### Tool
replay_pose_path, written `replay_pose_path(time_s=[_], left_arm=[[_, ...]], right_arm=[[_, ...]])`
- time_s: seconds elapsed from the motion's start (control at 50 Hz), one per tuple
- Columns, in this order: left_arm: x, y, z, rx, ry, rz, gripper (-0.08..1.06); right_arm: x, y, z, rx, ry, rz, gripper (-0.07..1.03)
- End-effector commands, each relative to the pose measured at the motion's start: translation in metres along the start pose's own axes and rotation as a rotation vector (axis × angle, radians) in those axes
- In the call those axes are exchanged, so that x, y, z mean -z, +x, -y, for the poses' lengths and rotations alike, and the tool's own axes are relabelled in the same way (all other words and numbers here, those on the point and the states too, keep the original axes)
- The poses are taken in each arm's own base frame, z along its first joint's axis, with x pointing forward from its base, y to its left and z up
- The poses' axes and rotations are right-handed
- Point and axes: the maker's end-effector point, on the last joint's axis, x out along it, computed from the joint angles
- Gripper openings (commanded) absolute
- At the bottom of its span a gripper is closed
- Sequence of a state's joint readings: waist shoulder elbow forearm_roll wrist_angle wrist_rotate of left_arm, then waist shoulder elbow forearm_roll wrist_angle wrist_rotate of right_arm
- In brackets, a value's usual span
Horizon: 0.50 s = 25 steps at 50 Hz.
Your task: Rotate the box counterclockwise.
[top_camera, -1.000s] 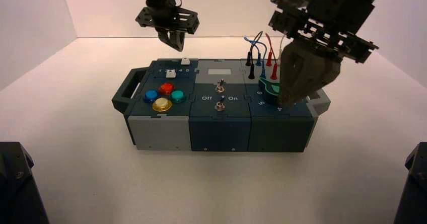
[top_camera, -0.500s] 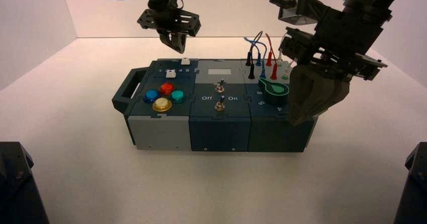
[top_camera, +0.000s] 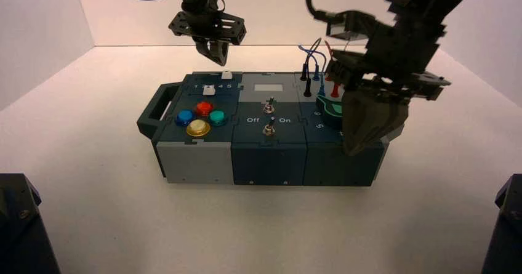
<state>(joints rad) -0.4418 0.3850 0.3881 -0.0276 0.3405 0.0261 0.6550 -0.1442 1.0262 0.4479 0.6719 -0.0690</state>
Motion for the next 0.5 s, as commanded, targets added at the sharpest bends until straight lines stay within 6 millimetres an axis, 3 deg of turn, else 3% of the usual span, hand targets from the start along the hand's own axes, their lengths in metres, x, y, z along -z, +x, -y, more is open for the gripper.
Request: replay_pose_path(time_s=[0.02,0.5], left_arm=[[-0.011,-0.008,0.002,0.002,0.008,0.032,-0.03],[0.007,0.001,0.021,0.025,0.032,-0.043,-0.03]], right_arm=[[-0.007,0.004,-0.005,0.004,-0.023,-0.009,-0.02],[-0.020,0.004,-0.007,0.013,-0.038,0.012,-0.02]])
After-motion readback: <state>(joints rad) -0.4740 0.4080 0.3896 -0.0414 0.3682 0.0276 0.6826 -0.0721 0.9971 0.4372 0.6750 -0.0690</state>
